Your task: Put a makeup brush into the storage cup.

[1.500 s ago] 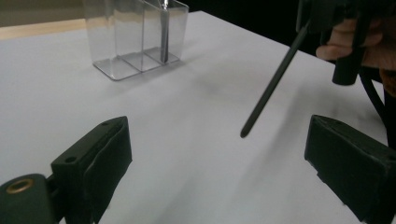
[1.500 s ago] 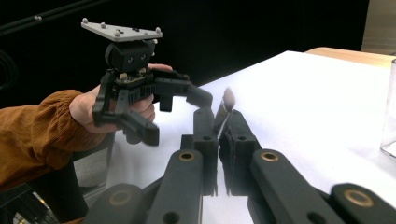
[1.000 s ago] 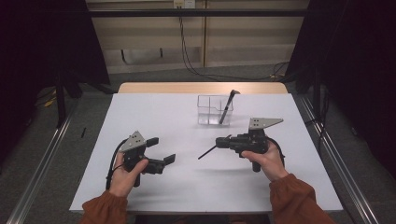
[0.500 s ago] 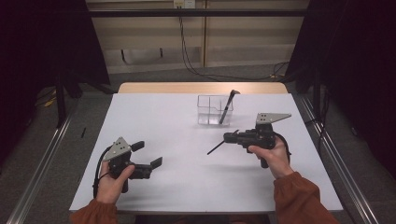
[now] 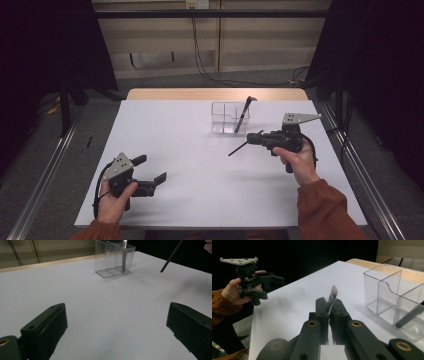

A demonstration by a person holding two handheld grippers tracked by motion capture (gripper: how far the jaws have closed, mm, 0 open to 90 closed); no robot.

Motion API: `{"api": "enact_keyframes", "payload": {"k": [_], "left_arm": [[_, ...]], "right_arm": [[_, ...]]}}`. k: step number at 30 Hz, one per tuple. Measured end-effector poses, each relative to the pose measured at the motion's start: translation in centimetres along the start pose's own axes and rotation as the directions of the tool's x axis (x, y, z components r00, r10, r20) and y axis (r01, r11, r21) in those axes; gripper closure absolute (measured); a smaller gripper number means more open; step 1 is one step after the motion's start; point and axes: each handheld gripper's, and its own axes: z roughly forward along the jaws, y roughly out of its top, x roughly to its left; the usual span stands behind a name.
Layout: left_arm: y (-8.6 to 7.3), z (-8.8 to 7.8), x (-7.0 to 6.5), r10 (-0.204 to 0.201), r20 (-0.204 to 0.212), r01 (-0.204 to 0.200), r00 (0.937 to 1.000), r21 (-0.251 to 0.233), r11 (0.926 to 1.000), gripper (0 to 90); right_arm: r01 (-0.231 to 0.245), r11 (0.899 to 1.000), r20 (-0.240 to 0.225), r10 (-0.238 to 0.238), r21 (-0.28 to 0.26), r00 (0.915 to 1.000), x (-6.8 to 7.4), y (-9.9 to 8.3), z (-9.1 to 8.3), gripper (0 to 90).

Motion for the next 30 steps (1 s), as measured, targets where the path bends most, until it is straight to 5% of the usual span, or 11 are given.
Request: {"api": "enact_keyframes", "payload": {"k": [16,30], "left_arm": [[-0.1,0.0,0.4,-0.004,-0.029,0.004,0.9996,-0.01,0.9999,3.3],[-0.1,0.0,0.3,0.003,-0.03,-0.003,0.9996,-0.011,0.9999,3.4]], "right_arm": [[0.018,1.0,0.07,-0.017,-0.019,0.9974,-1.7,3.3,-0.8,85.6],[0.013,0.998,0.164,-0.003,-0.057,0.9864,-3.9,5.3,-2.4,85.6]]}}
